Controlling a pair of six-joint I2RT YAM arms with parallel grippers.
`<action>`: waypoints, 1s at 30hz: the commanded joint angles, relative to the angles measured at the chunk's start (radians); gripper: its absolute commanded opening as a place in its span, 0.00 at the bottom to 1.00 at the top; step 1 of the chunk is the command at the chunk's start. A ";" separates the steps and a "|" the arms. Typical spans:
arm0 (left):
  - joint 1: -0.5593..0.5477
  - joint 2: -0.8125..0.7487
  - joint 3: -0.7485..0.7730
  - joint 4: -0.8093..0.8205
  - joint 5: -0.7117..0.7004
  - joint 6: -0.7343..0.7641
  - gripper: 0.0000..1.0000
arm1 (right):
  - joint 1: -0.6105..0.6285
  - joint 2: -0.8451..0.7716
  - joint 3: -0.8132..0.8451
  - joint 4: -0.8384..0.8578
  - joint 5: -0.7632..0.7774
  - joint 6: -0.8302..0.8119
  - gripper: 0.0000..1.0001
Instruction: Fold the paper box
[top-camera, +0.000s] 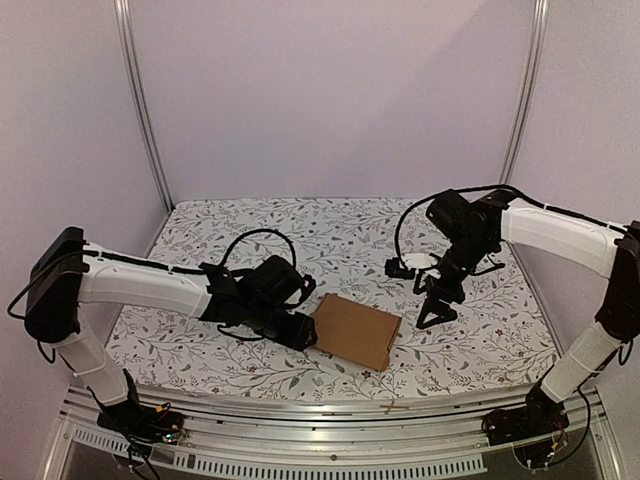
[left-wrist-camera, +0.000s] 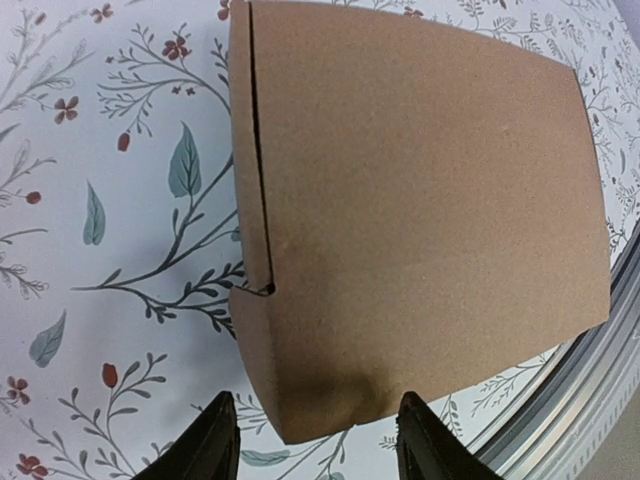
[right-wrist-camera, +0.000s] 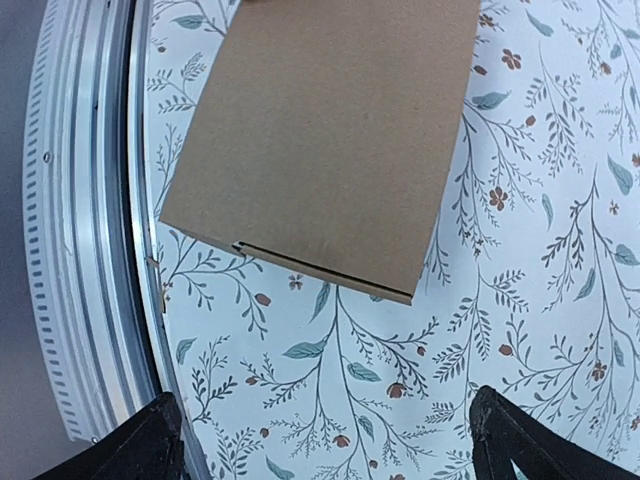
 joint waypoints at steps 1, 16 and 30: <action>0.025 0.022 0.021 -0.010 0.056 0.003 0.54 | 0.130 -0.129 -0.104 0.137 0.084 -0.211 0.99; 0.057 0.090 0.049 -0.004 0.132 0.013 0.53 | 0.377 -0.142 -0.350 0.505 0.286 -0.374 0.84; 0.082 0.041 0.054 -0.008 0.162 0.047 0.54 | 0.404 -0.006 -0.342 0.546 0.368 -0.353 0.77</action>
